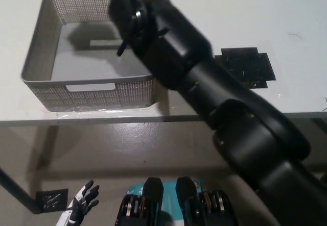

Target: Use the right hand to pick up a umbrella on the right side and place it into a container on the lft side

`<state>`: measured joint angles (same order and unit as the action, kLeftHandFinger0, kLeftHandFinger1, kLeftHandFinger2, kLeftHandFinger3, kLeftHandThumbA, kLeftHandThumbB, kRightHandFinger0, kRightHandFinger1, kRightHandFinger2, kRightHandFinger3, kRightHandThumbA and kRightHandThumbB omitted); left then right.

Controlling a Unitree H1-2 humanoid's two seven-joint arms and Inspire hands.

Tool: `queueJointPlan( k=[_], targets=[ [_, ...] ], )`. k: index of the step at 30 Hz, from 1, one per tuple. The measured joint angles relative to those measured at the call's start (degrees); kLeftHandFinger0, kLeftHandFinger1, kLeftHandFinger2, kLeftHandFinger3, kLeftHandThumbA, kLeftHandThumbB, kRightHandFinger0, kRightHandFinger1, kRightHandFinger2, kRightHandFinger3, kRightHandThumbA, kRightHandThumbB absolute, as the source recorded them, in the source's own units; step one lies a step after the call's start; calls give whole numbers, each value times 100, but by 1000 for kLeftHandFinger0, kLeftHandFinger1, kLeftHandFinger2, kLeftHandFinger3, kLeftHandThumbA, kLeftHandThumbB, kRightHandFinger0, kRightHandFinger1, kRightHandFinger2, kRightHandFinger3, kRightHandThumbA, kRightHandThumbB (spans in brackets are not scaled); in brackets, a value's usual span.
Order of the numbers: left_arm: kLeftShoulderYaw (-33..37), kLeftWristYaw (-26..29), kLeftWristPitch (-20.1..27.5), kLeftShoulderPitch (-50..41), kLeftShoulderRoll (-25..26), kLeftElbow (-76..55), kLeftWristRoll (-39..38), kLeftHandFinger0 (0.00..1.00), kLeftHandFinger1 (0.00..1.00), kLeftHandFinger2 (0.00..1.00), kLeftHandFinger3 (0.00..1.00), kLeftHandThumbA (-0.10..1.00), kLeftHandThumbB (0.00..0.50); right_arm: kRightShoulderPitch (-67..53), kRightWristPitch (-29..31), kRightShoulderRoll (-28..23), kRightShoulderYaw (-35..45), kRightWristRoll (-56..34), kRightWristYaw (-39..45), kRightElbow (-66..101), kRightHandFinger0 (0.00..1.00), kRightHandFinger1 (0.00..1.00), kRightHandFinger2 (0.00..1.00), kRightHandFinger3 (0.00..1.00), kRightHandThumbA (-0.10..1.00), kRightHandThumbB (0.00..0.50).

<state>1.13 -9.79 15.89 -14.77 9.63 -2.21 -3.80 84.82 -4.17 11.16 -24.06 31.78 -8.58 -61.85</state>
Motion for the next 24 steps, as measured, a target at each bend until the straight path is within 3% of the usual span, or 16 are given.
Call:
queueJointPlan(
  k=[1, 3, 4, 7, 8, 9, 10, 11, 12, 13, 18, 24],
  targets=[
    [22, -11, 0, -6, 0, -4, 0, 1000, 1000, 1000, 1000, 1000, 40, 1, 53, 63, -18, 1, -36, -197, 0, 30, 391, 382, -100, 220],
    [54, -16, 0, -14, 1, -17, 14, 1000, 1000, 1000, 1000, 1000, 25, -7, 118, 131, -41, 1, -71, -463, 0, 0, 314, 293, -100, 229],
    [81, -15, 1, -23, 1, -37, 66, 1000, 1000, 1000, 1000, 1000, 36, -32, 205, 201, -60, 1, -135, -770, 0, 0, 322, 284, -100, 228],
    [106, -16, -4, -27, 0, -134, 114, 1000, 1000, 1000, 1000, 1000, 64, -116, 318, 278, -96, 2, -277, -1220, 0, 62, 535, 439, -100, 225],
    [113, -16, -6, -27, 0, -169, 123, 1000, 1000, 1000, 1000, 1000, 77, -166, 345, 289, -115, 3, -318, -1322, 202, 361, 857, 776, 123, 234],
    [123, -16, -11, -27, 0, -200, 132, 1000, 1000, 1000, 1000, 1000, 81, -207, 366, 292, -129, 3, -345, -1434, 431, 697, 1000, 1000, 398, 327],
    [135, -16, -19, -27, 0, -225, 139, 1000, 1000, 1000, 1000, 1000, 83, -237, 362, 292, -141, 2, -341, -1519, 756, 1000, 1000, 1000, 547, 376],
    [146, -18, -31, -27, 0, -244, 145, 1000, 1000, 1000, 1000, 1000, 84, -262, 342, 291, -143, -3, -314, -1612, 864, 1000, 1000, 1000, 579, 392],
    [156, -21, -40, -26, 0, -259, 147, 1000, 1000, 1000, 1000, 1000, 93, -278, 314, 291, -142, -7, -272, -1674, 1000, 1000, 1000, 1000, 711, 450],
    [172, -27, -50, -24, 0, -278, 147, 1000, 1000, 1000, 1000, 1000, 105, -300, 266, 280, -142, -16, -211, -1750, 1000, 1000, 1000, 1000, 809, 470],
    [236, -73, -141, 28, 20, -356, 144, 1000, 1000, 1000, 1000, 1000, 100, -311, 98, 190, -184, -14, 144, -1846, 1000, 1000, 1000, 1000, 987, 477],
    [369, -140, -180, 62, 105, -369, 162, 1000, 1000, 1000, 1000, 1000, 94, -356, -7, -24, -275, -14, 448, -1834, 1000, 1000, 1000, 1000, 1000, 490]
  ],
)
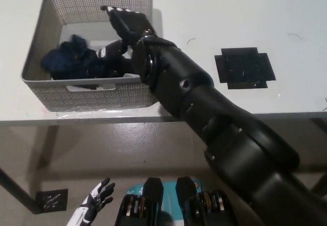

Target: Use the right hand to pick up a umbrella on the right side and place it into a container on the lft side

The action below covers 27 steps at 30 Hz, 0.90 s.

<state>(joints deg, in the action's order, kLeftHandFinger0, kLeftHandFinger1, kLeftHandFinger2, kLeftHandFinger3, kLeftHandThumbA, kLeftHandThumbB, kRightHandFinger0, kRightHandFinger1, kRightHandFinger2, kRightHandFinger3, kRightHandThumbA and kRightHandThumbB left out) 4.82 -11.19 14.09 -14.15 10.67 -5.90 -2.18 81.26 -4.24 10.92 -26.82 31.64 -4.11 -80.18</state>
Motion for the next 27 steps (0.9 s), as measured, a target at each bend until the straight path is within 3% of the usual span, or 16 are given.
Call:
queueJointPlan(
  k=[2, 5, 8, 10, 12, 13, 22, 25, 27],
  targets=[
    [43, -8, -8, 0, 20, 0, 20, 1000, 1000, 1000, 1000, 1000, 76, -1, -4, -86, 35, -26, 71, 51, 1000, 1000, 1000, 1000, 1000, 465],
    [60, -9, -10, 1, 28, 0, 42, 1000, 1000, 1000, 1000, 1000, 67, -2, 35, -222, 299, -172, 167, 298, 1000, 1000, 1000, 1000, 1000, 493],
    [62, -9, -11, 7, 29, 1, 47, 1000, 1000, 1000, 1000, 1000, 43, -17, 135, -395, 707, -405, 276, 906, 1000, 1000, 1000, 1000, 1000, 479],
    [60, -8, -11, 14, 28, 2, 47, 1000, 1000, 1000, 1000, 1000, 46, -63, 159, -504, 876, -505, 328, 1397, 1000, 1000, 1000, 1000, 1000, 429],
    [57, -7, -11, 19, 28, 5, 46, 1000, 1000, 1000, 1000, 1000, 34, -193, 158, -584, 1005, -591, 369, 1899, 1000, 1000, 1000, 1000, 1000, 454],
    [56, -7, -11, 19, 28, 6, 46, 1000, 1000, 1000, 1000, 1000, 25, -252, 155, -605, 1038, -619, 380, 2057, 1000, 1000, 1000, 1000, 1000, 442],
    [47, -6, -11, 20, 27, 60, 45, 1000, 1000, 1000, 1000, 1000, 16, -1769, 46, -735, 1358, -894, 516, 4008, 1000, 1000, 1000, 1000, 1000, 346],
    [45, -6, -11, 20, 27, 93, 45, 1000, 1000, 1000, 1000, 1000, 18, -2364, 18, -787, 1430, -985, 536, 4517, 1000, 1000, 1000, 1000, 1000, 379],
    [44, -6, -11, 19, 27, 119, 45, 1000, 1000, 1000, 1000, 1000, 15, -2980, 1, -867, 1511, -1090, 561, 4992, 1000, 1000, 1000, 1000, 1000, 366]
  ],
)
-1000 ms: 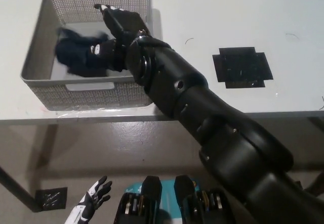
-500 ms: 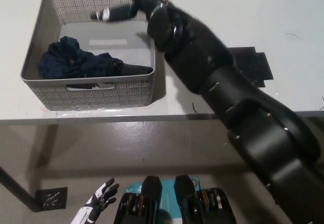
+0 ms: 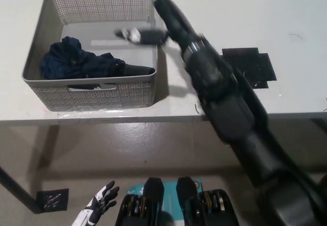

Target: Use the right hand to pick up a umbrella on the right side and place it into a container on the lft side

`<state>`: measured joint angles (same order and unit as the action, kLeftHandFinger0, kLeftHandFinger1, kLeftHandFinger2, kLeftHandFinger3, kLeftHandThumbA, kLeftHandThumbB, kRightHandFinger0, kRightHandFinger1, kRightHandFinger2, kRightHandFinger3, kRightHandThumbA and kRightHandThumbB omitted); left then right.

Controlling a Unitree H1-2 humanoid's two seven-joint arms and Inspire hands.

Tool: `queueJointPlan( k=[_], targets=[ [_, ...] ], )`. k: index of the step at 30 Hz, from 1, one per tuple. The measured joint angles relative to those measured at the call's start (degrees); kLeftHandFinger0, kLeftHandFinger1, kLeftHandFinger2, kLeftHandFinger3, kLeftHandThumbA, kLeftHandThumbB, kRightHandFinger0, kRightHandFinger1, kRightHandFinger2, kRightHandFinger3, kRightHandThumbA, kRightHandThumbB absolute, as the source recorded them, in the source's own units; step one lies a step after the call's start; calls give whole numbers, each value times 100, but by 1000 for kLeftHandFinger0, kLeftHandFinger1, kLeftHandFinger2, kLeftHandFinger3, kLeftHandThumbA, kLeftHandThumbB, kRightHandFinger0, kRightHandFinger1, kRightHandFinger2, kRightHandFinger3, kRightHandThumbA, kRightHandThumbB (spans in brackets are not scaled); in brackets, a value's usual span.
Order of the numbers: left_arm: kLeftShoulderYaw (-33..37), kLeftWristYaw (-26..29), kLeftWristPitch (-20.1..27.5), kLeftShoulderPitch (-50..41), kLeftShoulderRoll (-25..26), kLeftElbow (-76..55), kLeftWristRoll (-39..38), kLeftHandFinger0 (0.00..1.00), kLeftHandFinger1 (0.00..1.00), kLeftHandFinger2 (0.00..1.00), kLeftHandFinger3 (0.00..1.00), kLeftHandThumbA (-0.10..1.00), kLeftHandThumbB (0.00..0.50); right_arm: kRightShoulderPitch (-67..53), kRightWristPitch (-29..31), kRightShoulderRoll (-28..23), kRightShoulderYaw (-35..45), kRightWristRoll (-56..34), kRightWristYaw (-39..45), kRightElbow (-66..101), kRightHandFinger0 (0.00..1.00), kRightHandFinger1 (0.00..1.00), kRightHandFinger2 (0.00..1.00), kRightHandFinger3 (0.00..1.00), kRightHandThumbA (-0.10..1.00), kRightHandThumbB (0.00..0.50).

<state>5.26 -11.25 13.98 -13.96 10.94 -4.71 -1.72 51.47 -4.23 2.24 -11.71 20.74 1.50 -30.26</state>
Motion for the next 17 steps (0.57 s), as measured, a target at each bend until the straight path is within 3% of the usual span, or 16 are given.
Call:
queueJointPlan(
  k=[4, 8, 13, 17],
  targets=[
    [-2, 0, 0, -1, 0, 57, 0, 1000, 1000, 1000, 1000, 1000, 8, -1123, -8, -187, 109, -182, 41, 783, 1000, 1000, 1000, 1000, 1000, 395],
    [-5, 1, 0, -5, 0, 109, 0, 1000, 1000, 1000, 1000, 1000, 2, -2218, -4, -379, 200, -358, 62, 1522, 1000, 1000, 1000, 1000, 1000, 376],
    [-20, 1, 1, -5, 0, 180, 0, 1000, 1000, 1000, 1000, 1000, 16, -3899, 52, -656, 348, -713, 82, 2620, 1000, 1000, 1000, 1000, 1000, 406],
    [-40, 2, 5, -17, -1, 274, -4, 1000, 1000, 1000, 1000, 1000, 4, -5038, 262, -744, 399, -1082, 126, 3362, 1000, 1000, 1000, 1000, 1000, 326]
  ],
)
